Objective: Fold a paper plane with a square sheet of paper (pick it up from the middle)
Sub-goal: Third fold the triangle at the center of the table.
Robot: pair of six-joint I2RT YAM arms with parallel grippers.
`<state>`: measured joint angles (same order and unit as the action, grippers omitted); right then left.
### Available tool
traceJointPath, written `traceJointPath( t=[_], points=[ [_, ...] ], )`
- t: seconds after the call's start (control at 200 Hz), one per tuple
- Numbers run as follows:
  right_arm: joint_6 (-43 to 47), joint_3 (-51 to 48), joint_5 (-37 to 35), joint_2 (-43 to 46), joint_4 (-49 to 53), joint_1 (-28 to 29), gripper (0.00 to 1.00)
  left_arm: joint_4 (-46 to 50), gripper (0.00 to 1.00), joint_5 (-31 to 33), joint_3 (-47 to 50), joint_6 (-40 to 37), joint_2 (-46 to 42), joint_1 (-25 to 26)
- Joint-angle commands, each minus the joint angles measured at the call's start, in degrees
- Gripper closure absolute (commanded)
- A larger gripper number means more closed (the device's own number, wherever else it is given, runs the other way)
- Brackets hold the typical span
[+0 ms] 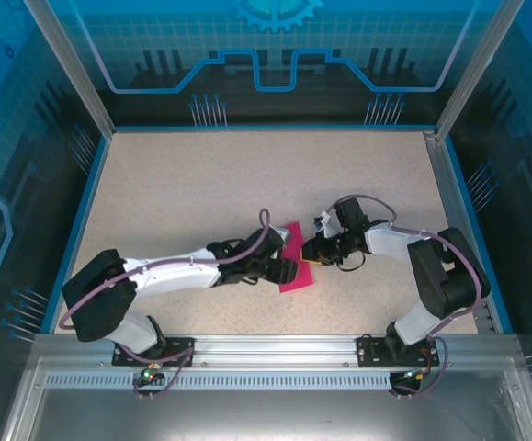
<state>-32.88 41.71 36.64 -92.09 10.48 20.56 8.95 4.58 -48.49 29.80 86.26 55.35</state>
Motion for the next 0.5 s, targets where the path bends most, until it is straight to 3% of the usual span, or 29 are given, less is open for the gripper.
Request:
traceJointPath(
  t=[0.0,0.205,0.495],
  points=[
    [0.1,1.5,2.4,0.0,1.3,-1.4,0.83,3.7,0.39,9.7,1.3,-6.6,0.0,4.8],
    [-0.4,2.2,3.3,-0.9,2.3,-1.7,0.85,3.9,0.36,14.2,-1.6,-10.0,5.1,10.6],
    [-0.4,2.3,3.3,-1.5,2.7,-1.7,0.84,5.1,0.33,18.2,-6.8,-12.2,12.7,12.5]
  ],
)
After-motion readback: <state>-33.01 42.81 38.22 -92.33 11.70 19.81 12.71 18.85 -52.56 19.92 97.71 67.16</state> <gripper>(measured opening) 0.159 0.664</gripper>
